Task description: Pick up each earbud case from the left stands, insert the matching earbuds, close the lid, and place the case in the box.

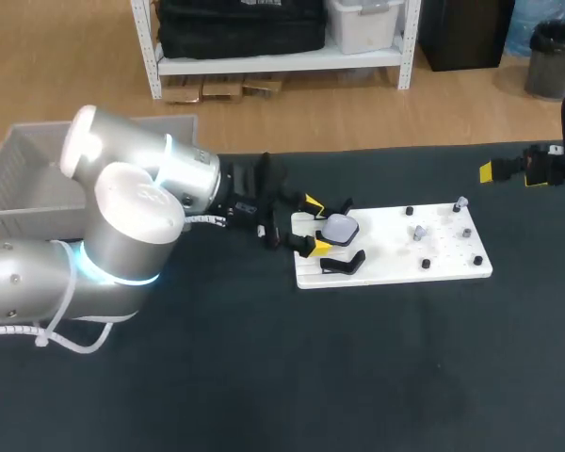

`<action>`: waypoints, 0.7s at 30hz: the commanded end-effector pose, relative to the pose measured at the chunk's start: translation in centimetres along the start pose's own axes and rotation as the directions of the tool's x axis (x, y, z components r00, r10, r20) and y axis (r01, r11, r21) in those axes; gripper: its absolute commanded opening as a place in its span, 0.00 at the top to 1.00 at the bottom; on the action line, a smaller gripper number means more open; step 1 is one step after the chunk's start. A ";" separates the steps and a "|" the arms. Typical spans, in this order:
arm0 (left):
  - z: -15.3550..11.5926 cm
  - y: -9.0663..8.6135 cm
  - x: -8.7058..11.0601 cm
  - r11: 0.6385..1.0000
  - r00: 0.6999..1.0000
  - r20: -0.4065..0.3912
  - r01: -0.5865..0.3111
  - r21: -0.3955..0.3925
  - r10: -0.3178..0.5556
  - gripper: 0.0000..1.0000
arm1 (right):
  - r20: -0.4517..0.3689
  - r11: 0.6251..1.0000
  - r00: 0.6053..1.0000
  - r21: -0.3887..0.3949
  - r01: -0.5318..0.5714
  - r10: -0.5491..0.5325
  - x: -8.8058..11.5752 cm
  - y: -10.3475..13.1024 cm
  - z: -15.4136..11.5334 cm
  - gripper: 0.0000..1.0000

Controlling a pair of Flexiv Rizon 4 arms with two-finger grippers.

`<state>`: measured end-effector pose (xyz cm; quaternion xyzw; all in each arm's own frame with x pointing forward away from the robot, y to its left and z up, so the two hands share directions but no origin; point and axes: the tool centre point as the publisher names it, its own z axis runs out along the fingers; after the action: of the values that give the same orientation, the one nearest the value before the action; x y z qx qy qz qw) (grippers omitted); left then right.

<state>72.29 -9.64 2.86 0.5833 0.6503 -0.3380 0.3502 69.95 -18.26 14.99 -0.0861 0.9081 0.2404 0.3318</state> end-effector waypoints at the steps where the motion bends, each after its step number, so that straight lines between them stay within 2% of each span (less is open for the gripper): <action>1: 1.0 0.4 0.2 1.000 1.000 0.012 0.000 0.008 0.000 0.04 | -0.001 1.000 1.000 -0.005 0.001 -0.001 0.0 -0.1 0.0 0.00; 7: 1.8 0.6 0.3 1.000 0.999 0.036 0.010 0.022 -0.011 0.16 | -0.001 1.000 1.000 -0.005 0.001 -0.001 0.0 -0.1 0.0 0.00; 8: 1.9 0.6 0.3 1.000 0.999 0.041 0.011 0.026 -0.012 0.19 | -0.001 1.000 1.000 -0.005 0.001 -0.001 0.0 -0.1 0.0 0.00; 9: 2.0 0.7 0.3 1.000 0.999 0.044 0.012 0.028 -0.013 0.29 | -0.001 1.000 1.000 -0.005 0.001 -0.001 0.0 -0.1 0.0 0.00; 11: 2.1 0.6 0.2 0.999 0.999 0.048 0.010 0.032 -0.012 0.34 | -0.001 1.000 1.000 -0.005 0.001 -0.001 0.0 -0.1 0.0 0.00; 17: 2.6 0.5 0.2 0.999 0.998 0.053 0.011 0.047 -0.014 0.33 | -0.001 1.000 1.000 -0.005 0.001 -0.001 0.0 -0.1 0.0 0.00; 21: 2.7 0.5 0.2 0.998 0.998 0.060 0.015 0.053 -0.019 0.40 | -0.001 1.000 1.000 -0.005 0.001 -0.001 0.0 -0.1 0.0 0.00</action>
<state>72.59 -11.65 1.52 0.5756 0.6381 -0.3723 0.3506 69.95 -18.26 14.99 -0.0861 0.9081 0.2404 0.3318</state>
